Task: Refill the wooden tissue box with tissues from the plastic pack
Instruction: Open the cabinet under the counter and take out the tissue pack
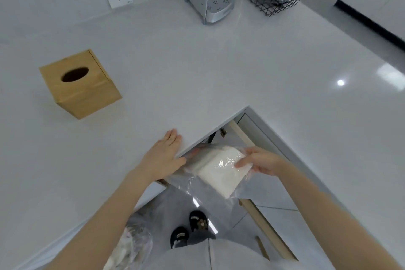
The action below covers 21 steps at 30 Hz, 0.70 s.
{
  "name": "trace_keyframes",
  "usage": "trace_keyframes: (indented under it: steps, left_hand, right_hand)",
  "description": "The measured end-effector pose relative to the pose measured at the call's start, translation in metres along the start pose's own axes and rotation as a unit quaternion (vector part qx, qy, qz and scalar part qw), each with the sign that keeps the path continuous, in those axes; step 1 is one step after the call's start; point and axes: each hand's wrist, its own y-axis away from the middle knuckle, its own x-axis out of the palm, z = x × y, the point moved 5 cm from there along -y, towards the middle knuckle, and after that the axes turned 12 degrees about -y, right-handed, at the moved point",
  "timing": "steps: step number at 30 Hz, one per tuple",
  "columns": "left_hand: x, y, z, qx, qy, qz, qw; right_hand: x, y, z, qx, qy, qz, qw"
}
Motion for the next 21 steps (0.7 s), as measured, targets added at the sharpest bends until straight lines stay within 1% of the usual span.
trace_keyframes:
  steps: [4, 7, 9, 11, 13, 15, 18, 21]
  left_hand:
    - [-0.015, 0.006, -0.009, 0.012, 0.119, 0.018, 0.993]
    - [-0.026, 0.01, -0.02, 0.068, 0.2, 0.05, 0.976]
    - [-0.034, 0.013, -0.027, 0.108, 0.212, 0.079, 0.968]
    - [-0.042, 0.015, -0.029, 0.131, 0.206, 0.12, 0.962]
    - [-0.048, 0.016, -0.024, 0.129, 0.217, 0.152, 0.956]
    - [-0.059, 0.014, -0.014, 0.115, 0.255, 0.161, 0.947]
    - [-0.079, 0.006, 0.01, 0.088, 0.305, 0.159, 0.935]
    - [-0.106, -0.004, 0.033, 0.065, 0.306, 0.135, 0.94]
  right_hand:
    - [0.01, 0.04, 0.034, 0.011, 0.098, 0.066, 0.993]
    - [0.024, 0.067, 0.062, 0.014, 0.165, 0.131, 0.977]
    - [0.033, 0.081, 0.081, 0.0, 0.205, 0.169, 0.964]
    - [0.04, 0.088, 0.101, -0.016, 0.24, 0.2, 0.95]
    - [0.046, 0.089, 0.123, -0.029, 0.263, 0.221, 0.939]
    - [0.051, 0.085, 0.15, -0.047, 0.283, 0.235, 0.929]
    - [0.055, 0.068, 0.191, -0.044, 0.305, 0.264, 0.914]
    - [0.05, 0.038, 0.229, -0.025, 0.358, 0.255, 0.898]
